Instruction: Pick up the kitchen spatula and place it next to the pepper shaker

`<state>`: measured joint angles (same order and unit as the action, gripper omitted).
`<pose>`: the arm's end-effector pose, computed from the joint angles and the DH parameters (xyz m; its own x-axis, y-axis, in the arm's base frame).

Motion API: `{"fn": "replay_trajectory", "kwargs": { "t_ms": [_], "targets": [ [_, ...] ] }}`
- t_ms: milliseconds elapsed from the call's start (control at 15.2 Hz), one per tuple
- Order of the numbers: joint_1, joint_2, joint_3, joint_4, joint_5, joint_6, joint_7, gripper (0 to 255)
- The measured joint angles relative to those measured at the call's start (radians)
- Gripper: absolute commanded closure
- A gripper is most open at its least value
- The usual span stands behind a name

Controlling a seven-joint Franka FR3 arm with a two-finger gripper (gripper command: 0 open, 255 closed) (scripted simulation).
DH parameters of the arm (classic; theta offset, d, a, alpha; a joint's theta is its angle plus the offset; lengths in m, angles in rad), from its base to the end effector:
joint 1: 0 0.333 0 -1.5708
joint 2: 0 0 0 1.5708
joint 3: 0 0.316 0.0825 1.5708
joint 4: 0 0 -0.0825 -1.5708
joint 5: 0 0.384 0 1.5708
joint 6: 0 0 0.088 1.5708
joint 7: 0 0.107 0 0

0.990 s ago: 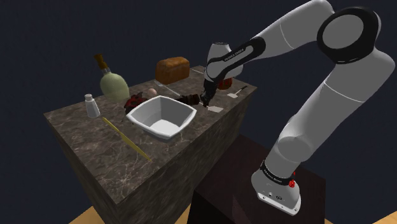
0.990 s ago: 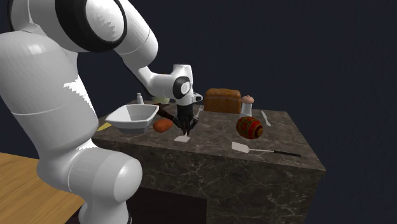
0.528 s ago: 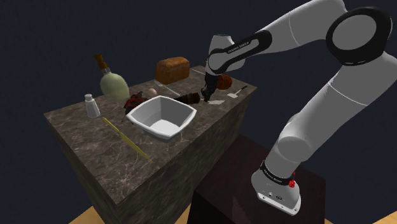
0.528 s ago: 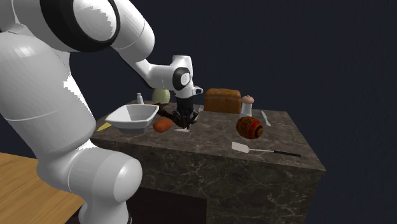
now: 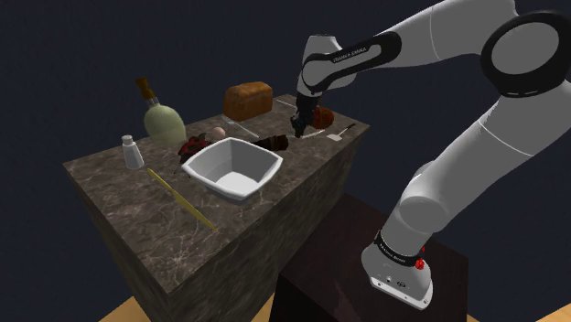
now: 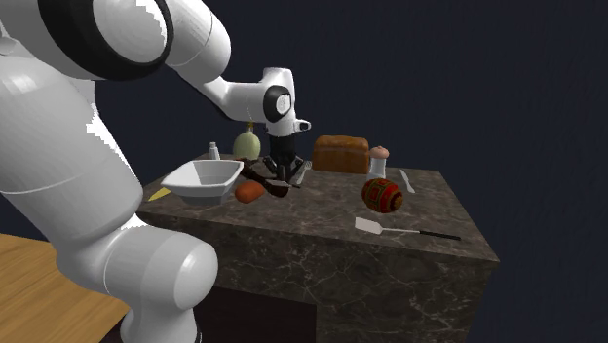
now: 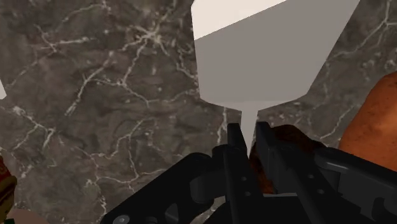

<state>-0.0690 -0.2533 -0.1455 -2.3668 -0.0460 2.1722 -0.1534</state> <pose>0.4552 -0.1024 0.4290 0.9979 -0.0322 0.0554 -0.0329 -0.9994 0.0116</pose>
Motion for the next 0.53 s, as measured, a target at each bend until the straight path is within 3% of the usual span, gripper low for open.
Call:
{"fn": "replay_trajectory", "kwargs": {
  "t_ms": [528],
  "targets": [
    [0.0, -0.036, 0.004, 0.08, -0.002, -0.116, 0.001, 255]
  ]
}}
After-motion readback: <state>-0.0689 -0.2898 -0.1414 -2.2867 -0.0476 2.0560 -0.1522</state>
